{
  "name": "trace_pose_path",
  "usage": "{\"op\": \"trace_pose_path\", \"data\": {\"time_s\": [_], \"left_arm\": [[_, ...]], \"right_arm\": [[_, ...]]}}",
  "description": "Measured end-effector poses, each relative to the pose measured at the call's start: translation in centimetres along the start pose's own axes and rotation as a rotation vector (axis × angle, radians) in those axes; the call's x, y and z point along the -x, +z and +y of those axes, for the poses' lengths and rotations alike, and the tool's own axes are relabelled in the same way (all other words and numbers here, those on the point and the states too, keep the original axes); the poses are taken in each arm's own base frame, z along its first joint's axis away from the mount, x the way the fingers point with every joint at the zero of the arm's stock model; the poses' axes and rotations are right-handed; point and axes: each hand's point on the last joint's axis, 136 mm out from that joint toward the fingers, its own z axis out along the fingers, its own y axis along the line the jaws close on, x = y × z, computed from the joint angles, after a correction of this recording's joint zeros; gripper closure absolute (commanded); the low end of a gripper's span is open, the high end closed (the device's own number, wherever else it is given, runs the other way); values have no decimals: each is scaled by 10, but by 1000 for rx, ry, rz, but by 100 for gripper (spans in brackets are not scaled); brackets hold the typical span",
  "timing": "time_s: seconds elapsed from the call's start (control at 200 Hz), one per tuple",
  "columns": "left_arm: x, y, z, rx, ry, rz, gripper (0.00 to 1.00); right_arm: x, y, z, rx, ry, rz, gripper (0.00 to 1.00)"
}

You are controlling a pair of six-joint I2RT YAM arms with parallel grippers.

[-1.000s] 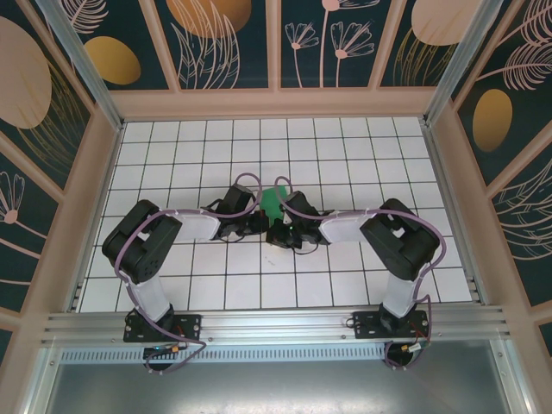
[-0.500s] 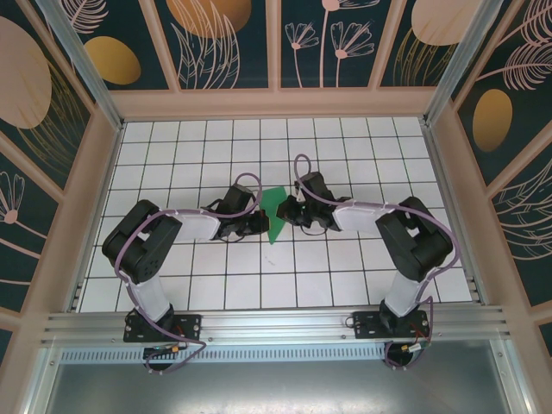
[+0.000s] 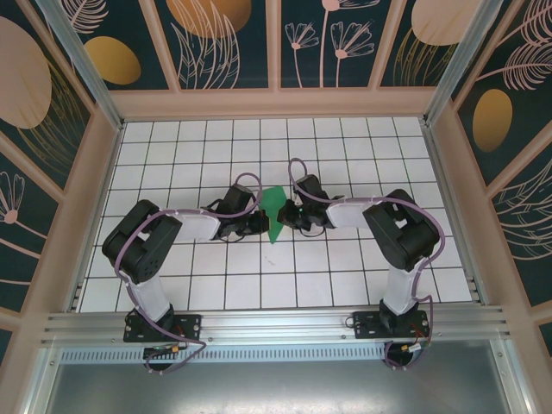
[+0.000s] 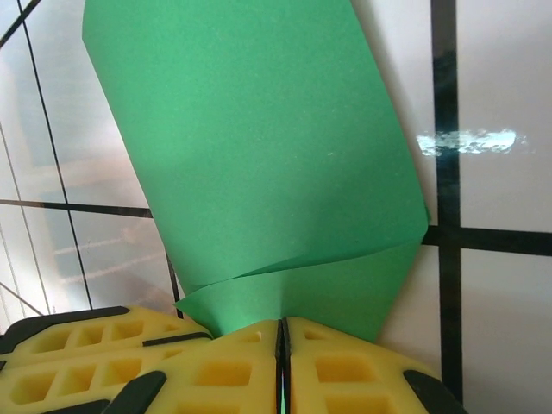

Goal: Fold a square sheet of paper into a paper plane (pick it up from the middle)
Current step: Third fold the triangle at the center of the table.

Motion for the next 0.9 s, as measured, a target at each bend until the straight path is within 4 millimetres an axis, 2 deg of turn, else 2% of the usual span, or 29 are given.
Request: {"op": "trace_pose_path", "data": {"time_s": [0.22, 0.34, 0.46, 0.726, 0.901], "left_arm": [[0, 0, 0, 0, 0, 0, 100], [0, 0, 0, 0, 0, 0, 100], [0, 0, 0, 0, 1, 0, 100], [0, 0, 0, 2, 7, -2, 100], [0, 0, 0, 2, 8, -2, 100]], "right_arm": [[19, -6, 7, -5, -24, -38, 87], [23, -6, 0, -23, -13, -44, 87], [20, 4, -12, -47, -1, -30, 87], [27, 1, -7, -57, -10, -34, 86], [38, -6, 0, -46, -23, -56, 86]]}}
